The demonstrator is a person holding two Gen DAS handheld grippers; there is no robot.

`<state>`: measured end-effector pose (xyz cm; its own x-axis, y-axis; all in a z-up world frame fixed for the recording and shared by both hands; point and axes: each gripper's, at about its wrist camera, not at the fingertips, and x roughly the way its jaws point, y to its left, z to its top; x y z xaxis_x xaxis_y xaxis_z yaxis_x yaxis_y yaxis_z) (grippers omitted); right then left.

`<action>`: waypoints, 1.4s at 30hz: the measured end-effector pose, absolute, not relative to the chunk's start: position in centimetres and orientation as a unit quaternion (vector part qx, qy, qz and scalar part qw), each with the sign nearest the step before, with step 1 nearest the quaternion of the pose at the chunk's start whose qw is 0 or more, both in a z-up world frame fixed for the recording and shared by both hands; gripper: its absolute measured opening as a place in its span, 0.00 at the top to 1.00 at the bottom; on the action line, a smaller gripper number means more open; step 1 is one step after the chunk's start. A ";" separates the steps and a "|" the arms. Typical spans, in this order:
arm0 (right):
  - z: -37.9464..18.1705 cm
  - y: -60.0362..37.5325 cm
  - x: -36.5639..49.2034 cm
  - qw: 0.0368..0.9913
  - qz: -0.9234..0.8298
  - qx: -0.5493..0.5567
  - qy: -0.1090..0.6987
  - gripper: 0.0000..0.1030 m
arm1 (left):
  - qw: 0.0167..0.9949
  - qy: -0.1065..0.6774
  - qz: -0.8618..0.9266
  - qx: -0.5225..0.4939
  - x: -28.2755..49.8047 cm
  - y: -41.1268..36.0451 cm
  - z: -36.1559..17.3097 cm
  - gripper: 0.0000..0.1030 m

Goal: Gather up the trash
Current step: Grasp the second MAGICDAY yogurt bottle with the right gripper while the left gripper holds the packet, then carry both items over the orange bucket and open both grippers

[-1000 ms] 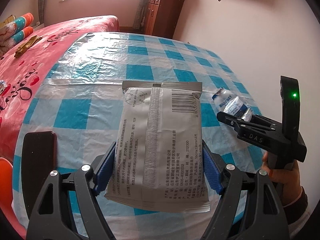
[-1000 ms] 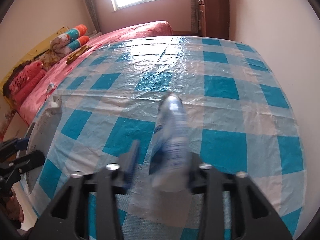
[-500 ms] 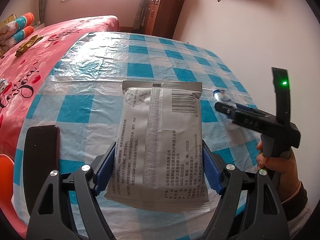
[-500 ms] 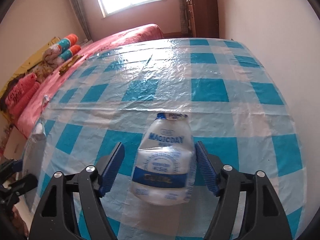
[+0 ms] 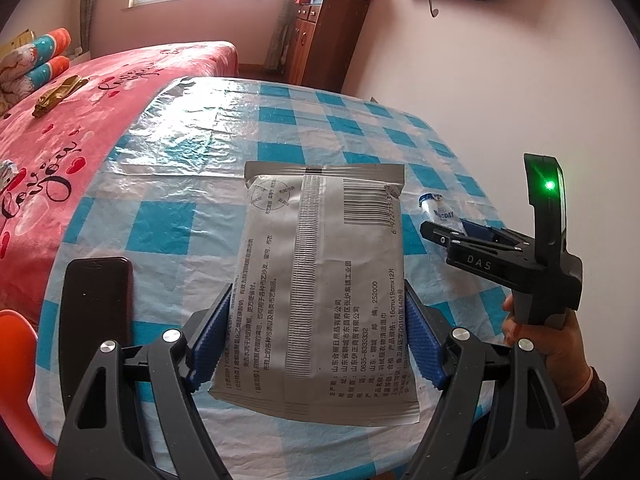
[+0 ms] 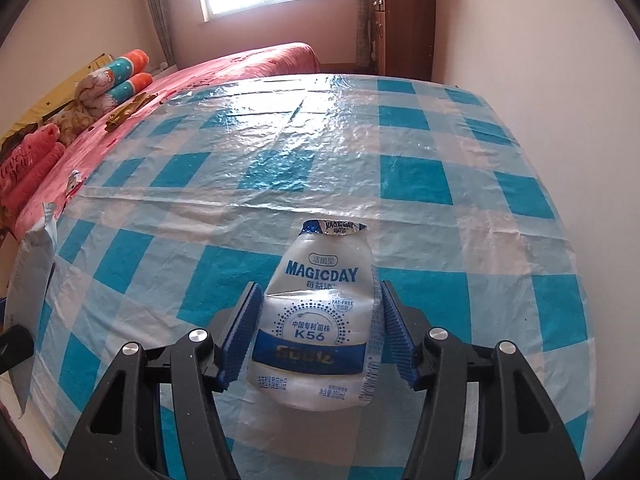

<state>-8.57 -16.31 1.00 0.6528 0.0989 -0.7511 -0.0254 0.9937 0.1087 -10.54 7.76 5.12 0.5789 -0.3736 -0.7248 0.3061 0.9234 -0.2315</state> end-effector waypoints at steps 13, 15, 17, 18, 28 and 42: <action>5.1 -10.8 -9.5 0.910 0.108 0.042 0.397 0.42 | 0.903 0.394 -0.161 -0.064 -12.2 12.4 6.4 0.24; 5.8 -9.4 -9.7 0.910 0.124 0.036 0.394 0.42 | 0.906 0.390 -0.152 -0.070 -12.4 13.5 6.6 0.24; 6.5 -7.6 -9.8 0.907 0.146 0.032 0.394 0.42 | 0.908 0.386 -0.141 -0.076 -12.7 14.8 6.9 0.24; 6.7 -7.0 -9.8 0.906 0.154 0.030 0.394 0.42 | 0.910 0.384 -0.137 -0.079 -12.8 15.3 6.9 0.24; 9.2 3.1 -10.4 0.884 0.259 -0.021 0.389 0.42 | 0.923 0.363 -0.052 -0.112 -14.8 23.3 7.4 0.24; 8.9 20.4 -13.0 0.822 0.404 -0.132 0.380 0.42 | 0.908 0.378 0.103 -0.152 -19.3 36.2 4.2 0.24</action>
<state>-12.95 20.40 8.88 0.3857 0.5630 -0.7309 -0.7638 0.6393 0.0894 -19.29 36.16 4.22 0.6934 0.0730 -0.7168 -0.3027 0.9323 -0.1978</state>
